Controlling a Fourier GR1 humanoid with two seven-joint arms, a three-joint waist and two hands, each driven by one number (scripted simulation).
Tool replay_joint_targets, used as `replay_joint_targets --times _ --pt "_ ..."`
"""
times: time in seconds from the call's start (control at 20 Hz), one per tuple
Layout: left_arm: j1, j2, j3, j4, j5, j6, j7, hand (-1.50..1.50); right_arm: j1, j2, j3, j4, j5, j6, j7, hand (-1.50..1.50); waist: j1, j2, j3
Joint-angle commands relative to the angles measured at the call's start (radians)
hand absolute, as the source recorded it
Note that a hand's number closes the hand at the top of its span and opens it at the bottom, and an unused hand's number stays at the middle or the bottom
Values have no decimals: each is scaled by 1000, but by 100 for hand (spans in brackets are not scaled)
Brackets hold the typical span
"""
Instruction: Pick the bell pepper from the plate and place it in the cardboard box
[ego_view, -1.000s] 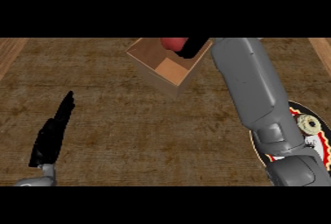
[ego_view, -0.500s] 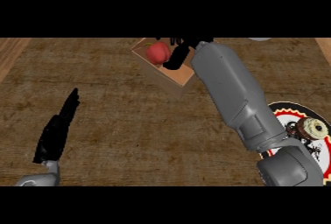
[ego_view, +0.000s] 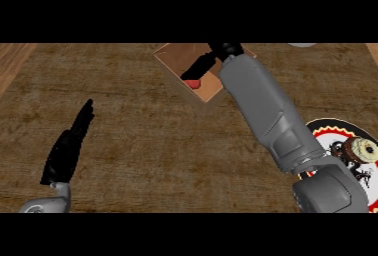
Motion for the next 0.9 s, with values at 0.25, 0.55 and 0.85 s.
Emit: replay_joint_targets --times 0.25,0.55,0.85 --pt "-17 -31 -7 7 -11 30 8 0 -13 -66 -240 -31 -240 -18 -91 -150 -18 0 1" --pt "0 32 52 24 30 -20 -12 0 32 -197 -336 -16 -332 17 -121 -150 -30 -4 0" --pt "14 0 16 -10 1 5 -10 0 90 -376 -396 13 -378 88 -161 -150 -21 0 1"
